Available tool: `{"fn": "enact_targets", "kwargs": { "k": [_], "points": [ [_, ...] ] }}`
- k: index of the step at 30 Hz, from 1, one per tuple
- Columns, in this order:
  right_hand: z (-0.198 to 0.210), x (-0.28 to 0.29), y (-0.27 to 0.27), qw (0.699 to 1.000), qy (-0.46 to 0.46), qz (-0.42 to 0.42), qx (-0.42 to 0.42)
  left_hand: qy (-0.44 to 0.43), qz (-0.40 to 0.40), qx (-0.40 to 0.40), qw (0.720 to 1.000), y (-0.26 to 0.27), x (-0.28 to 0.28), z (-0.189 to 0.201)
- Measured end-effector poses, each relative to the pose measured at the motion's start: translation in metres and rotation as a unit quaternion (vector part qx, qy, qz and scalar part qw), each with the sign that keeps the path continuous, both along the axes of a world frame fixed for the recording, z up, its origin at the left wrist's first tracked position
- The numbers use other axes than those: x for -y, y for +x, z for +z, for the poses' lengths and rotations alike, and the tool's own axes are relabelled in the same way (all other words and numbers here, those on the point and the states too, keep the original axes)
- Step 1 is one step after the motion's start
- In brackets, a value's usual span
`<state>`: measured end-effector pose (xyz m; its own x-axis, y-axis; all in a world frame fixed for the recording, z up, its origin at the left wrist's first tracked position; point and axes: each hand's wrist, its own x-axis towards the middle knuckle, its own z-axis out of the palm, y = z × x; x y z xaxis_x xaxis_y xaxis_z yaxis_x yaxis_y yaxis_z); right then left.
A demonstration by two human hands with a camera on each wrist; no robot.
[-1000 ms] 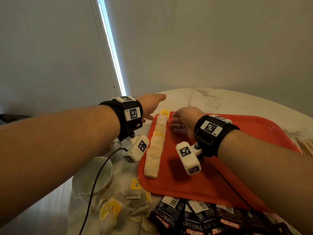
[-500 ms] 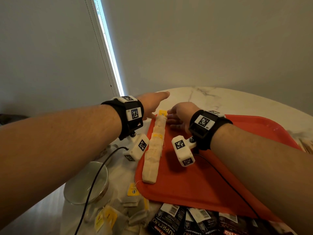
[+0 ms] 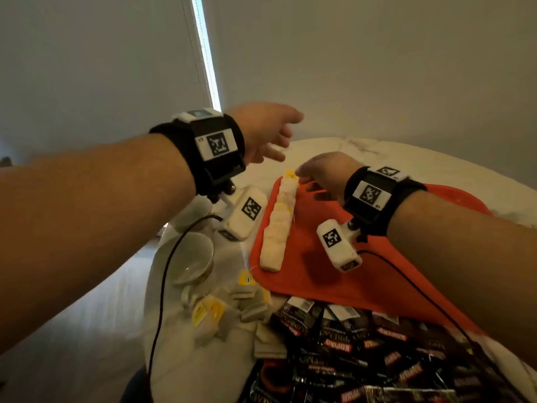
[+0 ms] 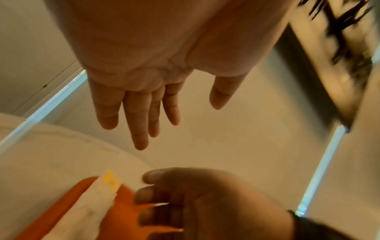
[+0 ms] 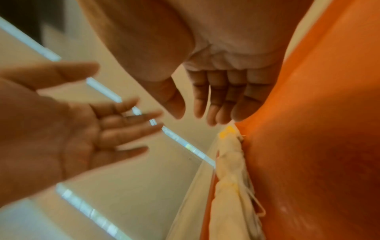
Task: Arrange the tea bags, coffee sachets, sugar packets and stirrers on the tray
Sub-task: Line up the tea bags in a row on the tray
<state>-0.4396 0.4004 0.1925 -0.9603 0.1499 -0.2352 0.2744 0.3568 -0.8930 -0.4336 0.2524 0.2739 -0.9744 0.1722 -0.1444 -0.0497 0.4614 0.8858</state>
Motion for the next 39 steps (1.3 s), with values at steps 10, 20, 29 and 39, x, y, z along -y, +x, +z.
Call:
{"fn": "enact_targets", "kwargs": {
  "k": [10, 20, 29, 39],
  "points": [
    [0.034, 0.071, 0.128, 0.846, 0.359, 0.395, -0.003, 0.016, -0.024, -0.118, 0.993, 0.178, 0.115, 0.005],
    [0.025, 0.111, 0.157, 0.687, 0.565, 0.455, 0.043, -0.410, -0.109, -0.106, 0.900, 0.214, 0.170, -0.109],
    [0.008, 0.137, 0.159, 0.607, 0.639, 0.471, 0.028, -0.450, -0.133, -0.156, 0.869, 0.210, 0.145, -0.124],
    [0.009, 0.134, 0.161, 0.620, 0.602, 0.502, -0.030, -0.442, -0.155, -0.192, 0.863, 0.208, 0.137, -0.127]
  ]
}}
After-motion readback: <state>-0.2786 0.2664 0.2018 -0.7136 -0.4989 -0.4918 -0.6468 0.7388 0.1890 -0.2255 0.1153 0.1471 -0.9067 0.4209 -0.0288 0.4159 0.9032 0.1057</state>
